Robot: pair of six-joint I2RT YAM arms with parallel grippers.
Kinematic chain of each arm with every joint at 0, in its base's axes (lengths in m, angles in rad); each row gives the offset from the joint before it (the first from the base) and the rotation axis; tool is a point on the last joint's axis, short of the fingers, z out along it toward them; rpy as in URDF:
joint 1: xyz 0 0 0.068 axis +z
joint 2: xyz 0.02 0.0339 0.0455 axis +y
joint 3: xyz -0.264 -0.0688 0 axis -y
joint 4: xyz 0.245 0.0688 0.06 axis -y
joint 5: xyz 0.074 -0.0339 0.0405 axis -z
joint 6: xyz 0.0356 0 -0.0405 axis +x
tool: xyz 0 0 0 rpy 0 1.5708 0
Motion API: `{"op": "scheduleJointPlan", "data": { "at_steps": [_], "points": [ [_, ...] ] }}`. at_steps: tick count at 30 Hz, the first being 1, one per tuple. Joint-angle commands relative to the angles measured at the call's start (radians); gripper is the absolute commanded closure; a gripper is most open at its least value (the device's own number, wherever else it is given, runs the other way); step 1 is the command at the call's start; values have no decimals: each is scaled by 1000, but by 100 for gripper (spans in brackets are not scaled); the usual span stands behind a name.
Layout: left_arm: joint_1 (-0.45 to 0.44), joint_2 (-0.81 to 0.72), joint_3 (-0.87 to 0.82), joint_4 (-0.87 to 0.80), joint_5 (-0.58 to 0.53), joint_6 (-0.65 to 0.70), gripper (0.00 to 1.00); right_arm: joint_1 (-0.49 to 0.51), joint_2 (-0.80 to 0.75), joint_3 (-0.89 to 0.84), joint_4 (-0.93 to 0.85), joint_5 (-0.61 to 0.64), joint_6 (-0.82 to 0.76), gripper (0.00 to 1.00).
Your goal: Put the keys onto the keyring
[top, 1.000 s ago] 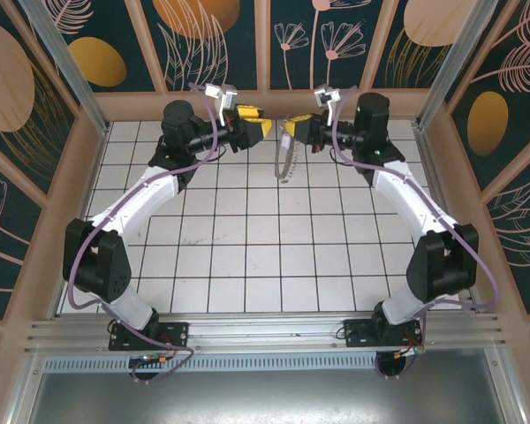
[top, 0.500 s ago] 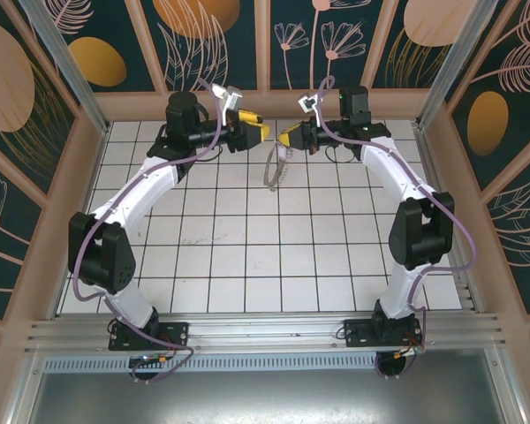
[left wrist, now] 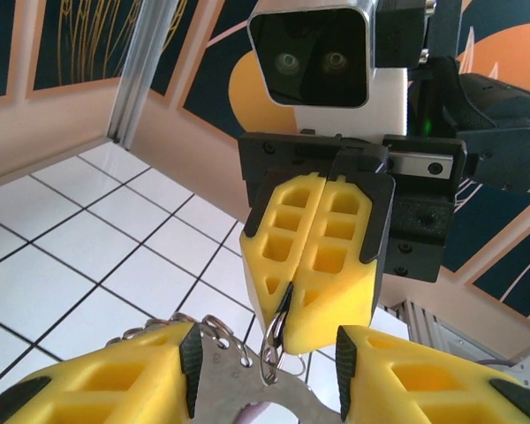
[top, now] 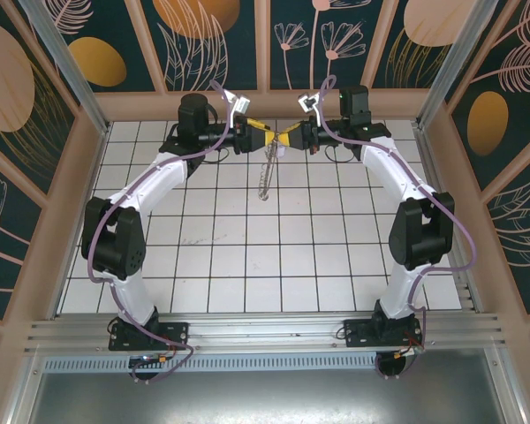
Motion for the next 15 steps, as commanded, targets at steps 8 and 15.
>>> {"op": "scheduleJointPlan", "data": {
  "at_steps": [8,15],
  "points": [
    [5,33,-23,216,65,-164,57,3,-41,4,81,-47,22,100],
    [6,38,-38,244,74,-185,59,3,-40,-2,102,-48,36,100]
  ]
}}
